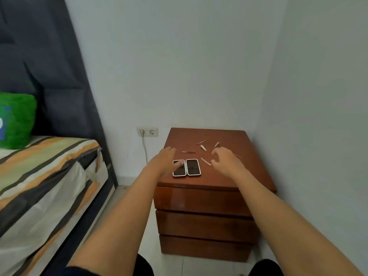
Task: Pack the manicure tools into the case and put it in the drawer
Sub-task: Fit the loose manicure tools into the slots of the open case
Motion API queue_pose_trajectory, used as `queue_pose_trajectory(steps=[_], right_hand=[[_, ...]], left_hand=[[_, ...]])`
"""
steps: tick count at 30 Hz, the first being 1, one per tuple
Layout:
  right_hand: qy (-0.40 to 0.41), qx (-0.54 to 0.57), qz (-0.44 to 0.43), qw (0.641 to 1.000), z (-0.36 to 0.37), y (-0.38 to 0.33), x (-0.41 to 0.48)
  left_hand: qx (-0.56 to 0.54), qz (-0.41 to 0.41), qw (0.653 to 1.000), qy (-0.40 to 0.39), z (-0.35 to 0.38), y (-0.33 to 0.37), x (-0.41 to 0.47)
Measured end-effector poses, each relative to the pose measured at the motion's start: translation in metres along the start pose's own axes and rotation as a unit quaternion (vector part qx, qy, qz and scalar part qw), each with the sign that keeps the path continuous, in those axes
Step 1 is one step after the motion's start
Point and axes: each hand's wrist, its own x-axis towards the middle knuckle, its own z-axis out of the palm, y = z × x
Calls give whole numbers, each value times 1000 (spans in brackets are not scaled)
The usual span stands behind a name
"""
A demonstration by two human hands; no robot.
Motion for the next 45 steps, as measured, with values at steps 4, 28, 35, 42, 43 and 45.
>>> queue_pose_trajectory(steps=[4, 28, 35, 42, 43, 45], right_hand=[[-15, 12, 38, 999, 25, 21, 31], [39, 7, 53, 998, 159, 94, 255], [52, 100, 34, 993, 152, 71, 246], [5, 239, -2, 971, 154, 4, 220], [-9, 236, -3, 972, 159, 0, 218], [-36, 218, -12, 975, 168, -2, 215]], left_hand=[[-9, -35, 999, -22, 25, -23, 23], [-60, -37, 997, 22, 150, -90, 122], [-48, -65, 997, 5, 155, -92, 123], [-35, -65, 997, -7, 154, -90, 122], [-34, -66, 997, -9, 154, -90, 122], [-31, -67, 997, -9, 154, -91, 122]])
